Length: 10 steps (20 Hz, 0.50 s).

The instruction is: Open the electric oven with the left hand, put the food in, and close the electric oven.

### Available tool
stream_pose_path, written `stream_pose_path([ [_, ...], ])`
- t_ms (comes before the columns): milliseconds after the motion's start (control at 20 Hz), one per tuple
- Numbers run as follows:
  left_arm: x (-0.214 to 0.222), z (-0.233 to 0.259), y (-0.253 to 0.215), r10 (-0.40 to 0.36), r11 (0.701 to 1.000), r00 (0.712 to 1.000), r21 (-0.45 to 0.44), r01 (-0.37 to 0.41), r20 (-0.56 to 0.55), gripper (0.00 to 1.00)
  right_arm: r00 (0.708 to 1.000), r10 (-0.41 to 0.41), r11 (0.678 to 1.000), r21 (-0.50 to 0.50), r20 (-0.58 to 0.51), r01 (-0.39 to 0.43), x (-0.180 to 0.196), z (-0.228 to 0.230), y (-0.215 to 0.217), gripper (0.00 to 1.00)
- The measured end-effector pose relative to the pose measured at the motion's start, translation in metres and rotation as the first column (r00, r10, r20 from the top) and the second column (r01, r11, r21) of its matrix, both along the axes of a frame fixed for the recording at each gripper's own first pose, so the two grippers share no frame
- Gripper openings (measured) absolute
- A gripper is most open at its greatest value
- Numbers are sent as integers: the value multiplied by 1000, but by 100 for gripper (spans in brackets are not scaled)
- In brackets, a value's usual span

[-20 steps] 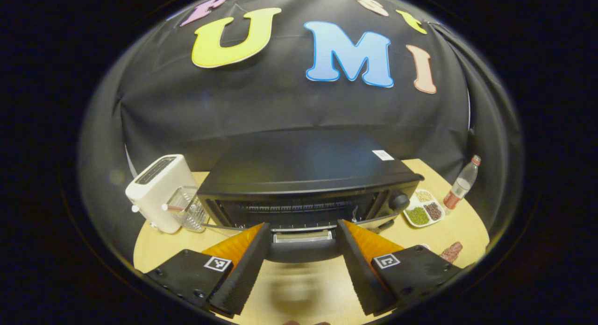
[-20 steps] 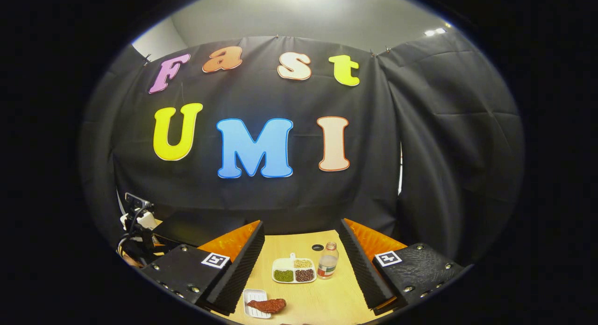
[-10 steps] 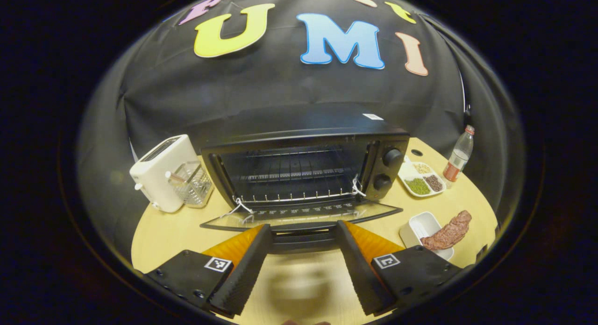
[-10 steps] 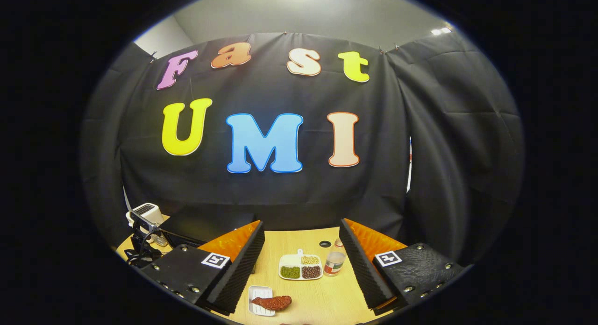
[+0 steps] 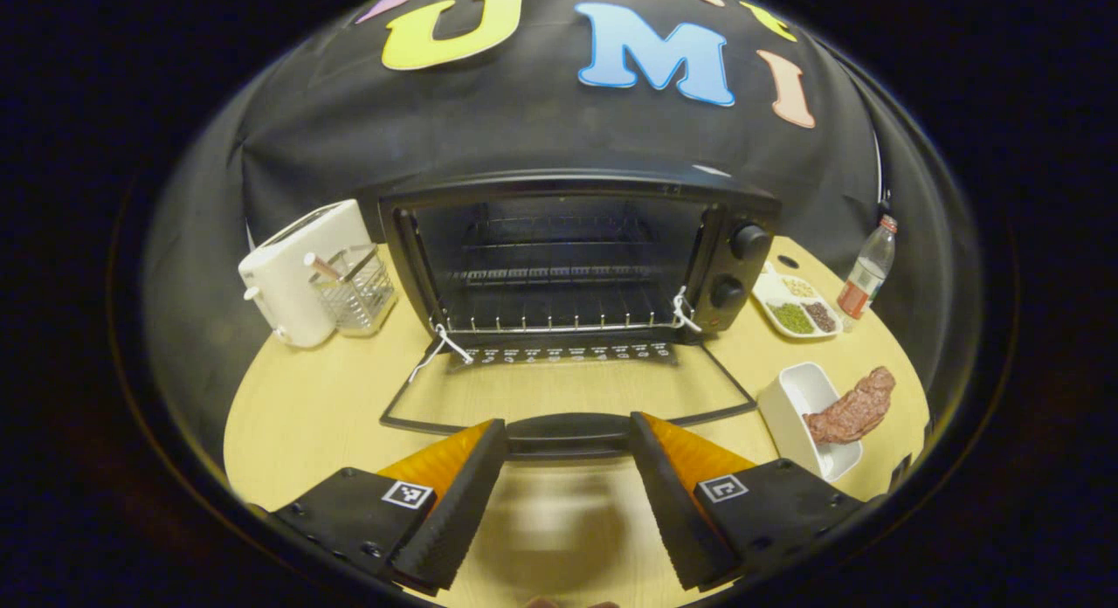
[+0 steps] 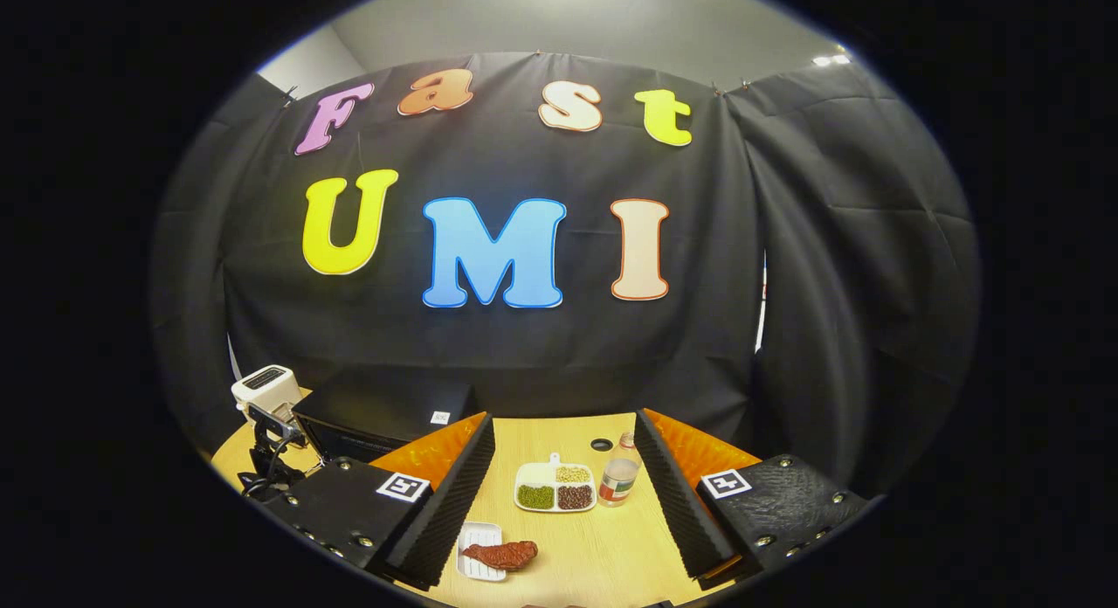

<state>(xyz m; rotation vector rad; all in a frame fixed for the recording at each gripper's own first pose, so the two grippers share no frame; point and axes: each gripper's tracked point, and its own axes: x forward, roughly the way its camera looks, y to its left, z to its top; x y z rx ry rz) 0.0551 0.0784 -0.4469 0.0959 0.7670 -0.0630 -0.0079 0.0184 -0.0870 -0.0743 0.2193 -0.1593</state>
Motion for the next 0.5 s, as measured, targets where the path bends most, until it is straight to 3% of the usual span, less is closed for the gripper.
stream_pose_path([
  [50, 3, 6, 4, 16, 1000, 1000, -10, -16, 18, 95, 1000, 0, 1000, -4, -4, 0, 0, -1, 0, 97],
  [200, 14, 39, 13, 62, 997, 994, -42, -58, 94, 94, 1000, 4, 1000, -1, -18, -4, 0, -7, -1, 97],
  [250, 19, 56, 14, 74, 996, 989, -54, -68, 124, 99, 1000, 8, 1000, 11, -25, -8, 0, -11, -1, 97],
  [300, 22, 75, 13, 82, 995, 983, -68, -71, 164, 90, 999, 14, 1000, 29, -35, -13, 2, -15, 0, 97],
  [350, 27, 96, 10, 81, 995, 976, -79, -66, 202, 89, 999, 28, 998, 54, -42, -25, 5, -20, 3, 97],
  [450, 36, 140, 2, 61, 995, 955, -94, -35, 291, 99, 997, 49, 994, 100, -59, -43, 12, -32, 6, 97],
  [500, 38, 161, 0, 52, 995, 943, -96, -21, 330, 94, 996, 57, 991, 127, -72, -47, 14, -40, 5, 97],
])
